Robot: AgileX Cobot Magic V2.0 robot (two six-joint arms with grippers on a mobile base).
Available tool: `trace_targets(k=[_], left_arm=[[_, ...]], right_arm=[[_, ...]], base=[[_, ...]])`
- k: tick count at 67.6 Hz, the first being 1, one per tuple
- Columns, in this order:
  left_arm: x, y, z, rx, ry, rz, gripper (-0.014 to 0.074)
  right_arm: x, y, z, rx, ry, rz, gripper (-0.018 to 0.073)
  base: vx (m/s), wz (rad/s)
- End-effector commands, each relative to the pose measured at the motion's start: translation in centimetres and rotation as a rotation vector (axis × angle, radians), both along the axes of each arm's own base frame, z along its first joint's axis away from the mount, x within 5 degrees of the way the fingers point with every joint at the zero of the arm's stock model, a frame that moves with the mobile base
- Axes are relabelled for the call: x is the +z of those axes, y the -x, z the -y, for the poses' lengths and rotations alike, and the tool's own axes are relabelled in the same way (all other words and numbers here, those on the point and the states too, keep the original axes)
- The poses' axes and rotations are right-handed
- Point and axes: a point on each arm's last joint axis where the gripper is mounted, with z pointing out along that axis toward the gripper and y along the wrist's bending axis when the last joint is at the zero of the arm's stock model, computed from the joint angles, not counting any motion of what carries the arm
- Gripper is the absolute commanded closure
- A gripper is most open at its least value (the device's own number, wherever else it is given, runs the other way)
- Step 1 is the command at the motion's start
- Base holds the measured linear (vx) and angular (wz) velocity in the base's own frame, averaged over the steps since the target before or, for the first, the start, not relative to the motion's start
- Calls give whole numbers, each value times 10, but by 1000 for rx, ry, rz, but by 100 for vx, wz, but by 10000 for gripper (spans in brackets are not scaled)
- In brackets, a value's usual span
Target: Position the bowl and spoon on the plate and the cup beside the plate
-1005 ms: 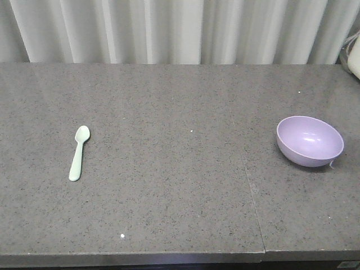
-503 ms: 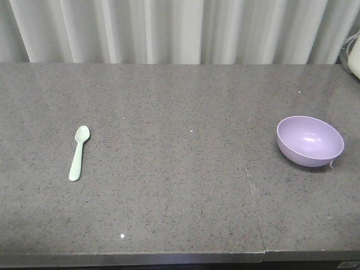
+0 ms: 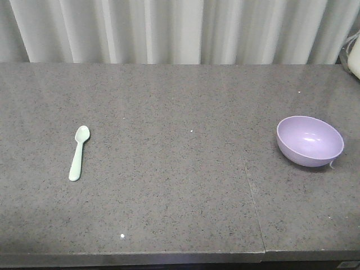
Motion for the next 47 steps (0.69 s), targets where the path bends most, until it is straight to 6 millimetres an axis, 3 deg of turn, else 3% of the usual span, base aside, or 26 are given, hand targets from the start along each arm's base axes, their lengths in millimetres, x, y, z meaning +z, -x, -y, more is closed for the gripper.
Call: trace_targets(k=[1,9,16,36,47], left_arm=[[13,-1,0,10,20,78,592],[13,-1,0,10,20,77,545],[13,-1,0,10,19,78,453],[13,-1,0,9,14,86,66],[13,-1,0,7,21,81,17]], right_arm=[[12,-2,2,-2,18,78,547],[12,-2,2,-2,18,76,485],[12,-2,2,-2,18,76,400],[12,-1,2,-2,19,82,113],[12,-1,2,-2,19,83,79]], base=[[0,0],[0,0],[0,0],[0,0],[0,0]])
